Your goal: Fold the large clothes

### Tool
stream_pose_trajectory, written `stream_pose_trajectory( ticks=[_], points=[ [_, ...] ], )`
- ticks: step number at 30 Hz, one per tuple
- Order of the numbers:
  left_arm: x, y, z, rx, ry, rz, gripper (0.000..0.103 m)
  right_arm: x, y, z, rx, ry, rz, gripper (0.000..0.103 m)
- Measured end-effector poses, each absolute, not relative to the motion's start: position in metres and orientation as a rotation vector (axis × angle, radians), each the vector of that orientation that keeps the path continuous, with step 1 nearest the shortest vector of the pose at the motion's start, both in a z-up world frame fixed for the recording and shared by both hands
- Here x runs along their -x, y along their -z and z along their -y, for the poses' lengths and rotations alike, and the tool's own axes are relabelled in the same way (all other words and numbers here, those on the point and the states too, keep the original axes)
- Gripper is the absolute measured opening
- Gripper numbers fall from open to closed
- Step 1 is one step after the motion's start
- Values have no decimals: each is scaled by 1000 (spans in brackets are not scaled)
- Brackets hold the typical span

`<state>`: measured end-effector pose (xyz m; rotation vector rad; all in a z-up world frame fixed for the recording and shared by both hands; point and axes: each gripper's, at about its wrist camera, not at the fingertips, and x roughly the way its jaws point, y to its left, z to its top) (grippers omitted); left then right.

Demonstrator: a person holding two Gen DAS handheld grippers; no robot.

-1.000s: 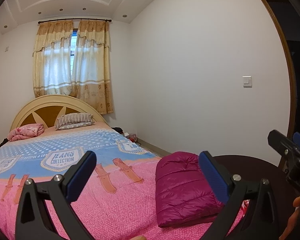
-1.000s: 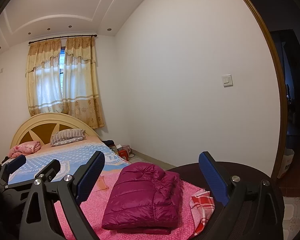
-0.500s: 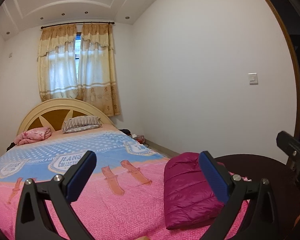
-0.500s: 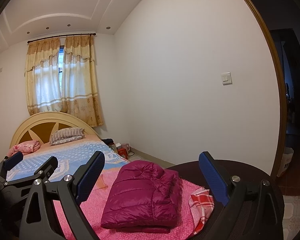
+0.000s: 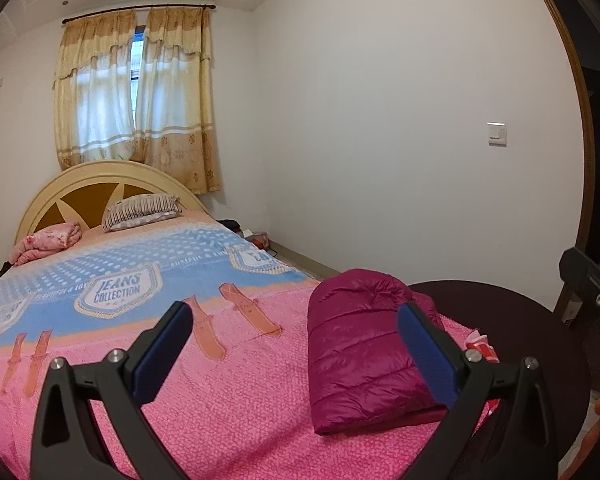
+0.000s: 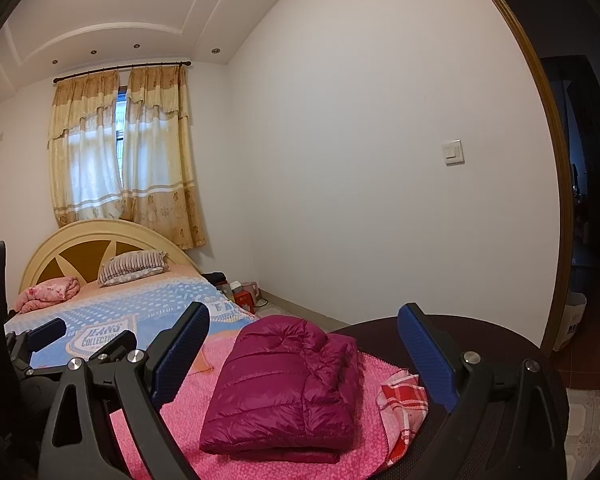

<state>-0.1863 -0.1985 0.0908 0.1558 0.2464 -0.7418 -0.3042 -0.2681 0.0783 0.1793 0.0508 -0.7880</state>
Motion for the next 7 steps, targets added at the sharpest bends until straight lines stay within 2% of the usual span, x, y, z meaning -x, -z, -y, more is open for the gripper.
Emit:
stream_pose_trajectory(
  ticks=[7],
  points=[
    [189, -91, 194, -147, 729, -201, 103, 301, -77, 271, -187, 780, -62, 95]
  ],
)
